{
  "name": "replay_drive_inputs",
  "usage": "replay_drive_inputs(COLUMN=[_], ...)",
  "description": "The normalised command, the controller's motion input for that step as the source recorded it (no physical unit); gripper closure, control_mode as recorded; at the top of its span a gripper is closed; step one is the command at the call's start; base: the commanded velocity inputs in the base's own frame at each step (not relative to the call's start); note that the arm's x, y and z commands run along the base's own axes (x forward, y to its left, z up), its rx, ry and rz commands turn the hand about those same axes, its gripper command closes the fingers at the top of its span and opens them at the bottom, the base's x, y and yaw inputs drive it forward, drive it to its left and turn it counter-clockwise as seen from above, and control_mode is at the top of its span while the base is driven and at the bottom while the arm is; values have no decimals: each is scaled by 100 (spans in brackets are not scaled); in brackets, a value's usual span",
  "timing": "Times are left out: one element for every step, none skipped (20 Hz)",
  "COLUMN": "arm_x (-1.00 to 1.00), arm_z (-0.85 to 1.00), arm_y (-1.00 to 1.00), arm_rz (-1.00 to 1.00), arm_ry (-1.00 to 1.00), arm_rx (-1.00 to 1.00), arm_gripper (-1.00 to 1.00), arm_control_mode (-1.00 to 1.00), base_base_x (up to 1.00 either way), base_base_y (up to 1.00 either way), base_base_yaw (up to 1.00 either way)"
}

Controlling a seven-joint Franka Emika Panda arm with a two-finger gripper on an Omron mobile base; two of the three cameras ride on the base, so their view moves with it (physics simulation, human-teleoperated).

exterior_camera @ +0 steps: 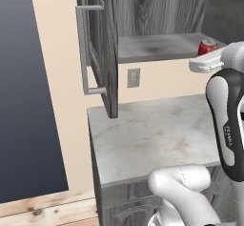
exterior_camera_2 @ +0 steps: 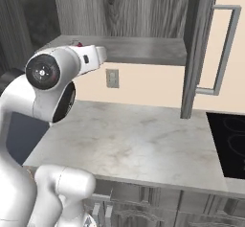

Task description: Pick the can from the counter and place it in the open cabinet.

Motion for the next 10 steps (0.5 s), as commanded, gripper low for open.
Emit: replay_drive_inputs(arm_x=[36, 38, 43, 43, 51, 55, 59, 60, 59, 58], arm_z=[33, 28, 20, 15, 12, 7, 6, 5, 2, 0], arm_y=[0, 0, 0, 0, 0, 0, 0, 0, 0, 0], arm_rz=[-2, -1, 0, 0, 0, 0, 0, 0, 0, 0], arm_ry=[-5, -3, -2, -1, 0, 0, 0, 0, 0, 0], arm_rx=[0, 0, 3, 3, 5, 5, 6, 6, 6, 7], arm_gripper=[100, 100, 100, 100, 100, 100, 100, 100, 100, 100], arm_control_mode=[-100, -100, -100, -100, -100, -100, -100, -100, -100, -100], base_base_x=[0, 0, 0, 0, 0, 0, 0, 0, 0, 0], base_base_y=[0, 0, 0, 0, 0, 0, 0, 0, 0, 0], base_base_yaw=[0, 0, 0, 0, 0, 0, 0, 0, 0, 0])
